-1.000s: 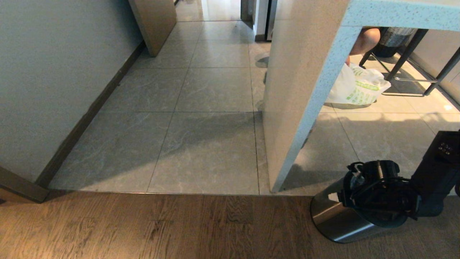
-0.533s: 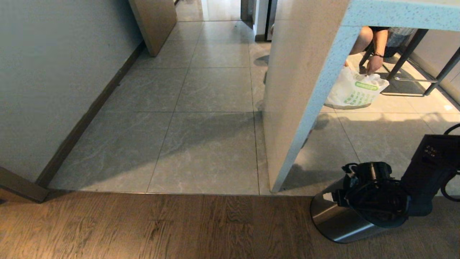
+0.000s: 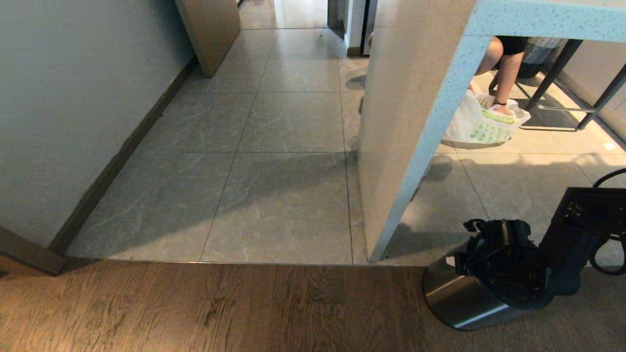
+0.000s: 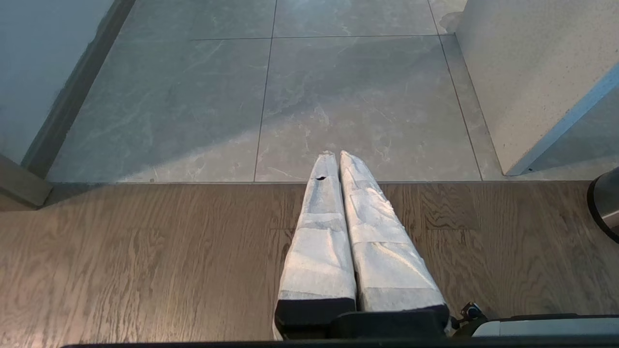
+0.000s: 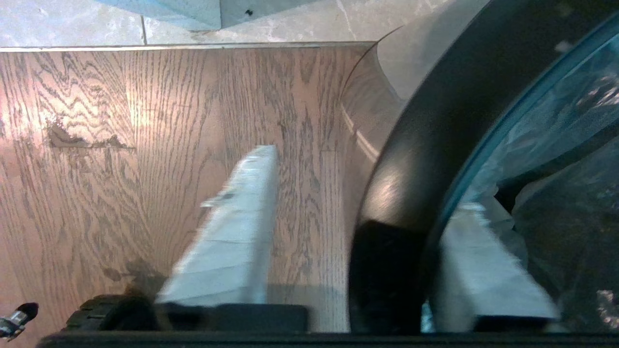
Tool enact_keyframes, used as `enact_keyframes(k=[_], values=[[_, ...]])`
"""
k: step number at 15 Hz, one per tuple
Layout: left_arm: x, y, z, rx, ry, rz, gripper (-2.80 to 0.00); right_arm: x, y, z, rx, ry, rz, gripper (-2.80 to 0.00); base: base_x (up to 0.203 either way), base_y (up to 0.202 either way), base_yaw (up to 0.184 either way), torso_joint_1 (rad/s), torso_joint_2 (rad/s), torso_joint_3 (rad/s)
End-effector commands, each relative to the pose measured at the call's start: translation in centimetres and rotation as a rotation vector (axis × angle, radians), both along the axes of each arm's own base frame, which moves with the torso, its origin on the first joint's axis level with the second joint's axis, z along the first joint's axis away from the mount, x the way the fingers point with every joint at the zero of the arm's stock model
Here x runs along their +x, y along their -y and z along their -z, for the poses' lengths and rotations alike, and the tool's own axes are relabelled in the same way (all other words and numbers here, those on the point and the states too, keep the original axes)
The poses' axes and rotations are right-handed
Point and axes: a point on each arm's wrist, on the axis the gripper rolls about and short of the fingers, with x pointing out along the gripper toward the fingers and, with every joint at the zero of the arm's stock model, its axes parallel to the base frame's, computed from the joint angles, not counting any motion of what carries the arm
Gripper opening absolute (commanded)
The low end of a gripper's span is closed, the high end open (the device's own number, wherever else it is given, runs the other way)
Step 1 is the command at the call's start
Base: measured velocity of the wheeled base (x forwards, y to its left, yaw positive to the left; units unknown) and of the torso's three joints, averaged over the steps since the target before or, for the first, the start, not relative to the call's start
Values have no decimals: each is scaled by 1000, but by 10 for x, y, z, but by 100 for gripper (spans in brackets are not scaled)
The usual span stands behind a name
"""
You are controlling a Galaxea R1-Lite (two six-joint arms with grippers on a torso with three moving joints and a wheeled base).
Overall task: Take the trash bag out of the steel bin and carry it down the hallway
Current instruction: Place the outer trash can on the ground
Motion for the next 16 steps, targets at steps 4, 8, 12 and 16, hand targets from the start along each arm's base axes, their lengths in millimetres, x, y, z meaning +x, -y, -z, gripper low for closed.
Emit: enact_keyframes(k=[4,8,12,16], values=[[0,0,0,0,-1,0,-280,1,1,-8,-4,26,0,-280,0,0,0,0,0,0],[0,0,0,0,-3,0,-280,-5,11,-41,-10,87,27,-280,0,0,0,0,0,0],[0,0,0,0,-1,0,-280,-23,14,-58,-15,80,39,-280,0,0,0,0,0,0],[0,0,0,0,-1,0,-280,-32,13,-70,-14,77,35,-280,0,0,0,0,0,0]])
